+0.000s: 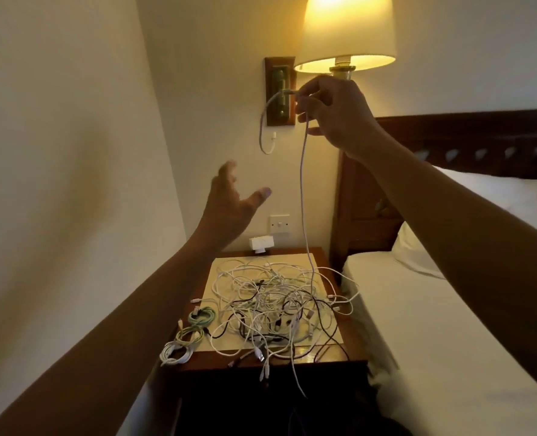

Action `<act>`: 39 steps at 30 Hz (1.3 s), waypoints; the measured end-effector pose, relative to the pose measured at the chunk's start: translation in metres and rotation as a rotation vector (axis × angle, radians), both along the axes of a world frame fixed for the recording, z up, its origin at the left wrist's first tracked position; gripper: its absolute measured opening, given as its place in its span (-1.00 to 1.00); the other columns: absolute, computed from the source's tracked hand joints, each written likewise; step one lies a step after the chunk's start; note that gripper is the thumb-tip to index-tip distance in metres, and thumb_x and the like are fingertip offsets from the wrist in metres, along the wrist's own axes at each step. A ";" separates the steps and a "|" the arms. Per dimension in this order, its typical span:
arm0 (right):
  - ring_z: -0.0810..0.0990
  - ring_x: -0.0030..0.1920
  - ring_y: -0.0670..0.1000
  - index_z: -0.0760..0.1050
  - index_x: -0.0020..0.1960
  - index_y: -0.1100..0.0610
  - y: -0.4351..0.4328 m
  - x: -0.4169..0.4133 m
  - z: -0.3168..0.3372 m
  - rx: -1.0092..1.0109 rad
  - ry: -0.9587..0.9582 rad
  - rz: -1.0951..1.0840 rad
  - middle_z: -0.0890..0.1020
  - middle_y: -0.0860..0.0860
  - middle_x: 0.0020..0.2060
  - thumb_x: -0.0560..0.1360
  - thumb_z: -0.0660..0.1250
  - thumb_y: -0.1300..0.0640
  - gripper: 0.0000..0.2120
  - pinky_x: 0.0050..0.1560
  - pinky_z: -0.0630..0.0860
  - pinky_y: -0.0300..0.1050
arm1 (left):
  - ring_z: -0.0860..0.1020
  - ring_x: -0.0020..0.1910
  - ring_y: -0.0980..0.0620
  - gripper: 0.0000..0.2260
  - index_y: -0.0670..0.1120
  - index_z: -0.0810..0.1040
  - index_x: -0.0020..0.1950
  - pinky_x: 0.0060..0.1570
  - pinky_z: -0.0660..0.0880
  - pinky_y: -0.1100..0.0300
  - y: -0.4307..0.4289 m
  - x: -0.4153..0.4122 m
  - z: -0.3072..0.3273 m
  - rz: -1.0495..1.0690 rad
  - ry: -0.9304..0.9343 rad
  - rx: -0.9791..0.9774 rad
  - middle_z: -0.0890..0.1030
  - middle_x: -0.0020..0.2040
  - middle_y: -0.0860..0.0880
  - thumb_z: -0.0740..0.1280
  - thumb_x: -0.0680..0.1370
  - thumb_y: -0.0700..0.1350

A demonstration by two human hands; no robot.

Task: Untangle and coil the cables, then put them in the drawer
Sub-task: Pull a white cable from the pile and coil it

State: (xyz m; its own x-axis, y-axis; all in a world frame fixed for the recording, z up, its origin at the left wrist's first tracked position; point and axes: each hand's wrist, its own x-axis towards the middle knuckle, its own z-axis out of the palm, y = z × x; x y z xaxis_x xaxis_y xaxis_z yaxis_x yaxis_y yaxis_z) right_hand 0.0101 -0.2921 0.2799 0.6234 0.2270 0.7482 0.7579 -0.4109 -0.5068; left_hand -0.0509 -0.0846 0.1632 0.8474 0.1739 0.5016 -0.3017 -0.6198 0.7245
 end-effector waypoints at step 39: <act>0.74 -0.08 0.20 0.54 0.13 0.18 -0.133 -0.046 -0.239 -0.033 0.804 -0.043 0.69 0.21 -0.13 0.69 0.23 0.18 -0.87 -0.04 0.71 0.19 | 0.21 -0.52 0.12 -0.84 -0.10 0.65 0.09 -0.54 0.17 0.26 0.093 -0.012 -0.018 -0.102 0.019 -0.751 0.38 -0.42 0.04 0.30 0.64 -0.07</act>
State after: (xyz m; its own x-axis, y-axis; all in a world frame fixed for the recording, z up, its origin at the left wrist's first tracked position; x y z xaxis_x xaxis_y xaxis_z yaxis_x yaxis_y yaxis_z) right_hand -0.0359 -0.4247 0.0410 0.9770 0.2047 0.0602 0.1496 -0.4557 -0.8775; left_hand -0.0633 0.0085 0.1453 0.8848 0.3835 0.2646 -0.3143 0.0722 0.9466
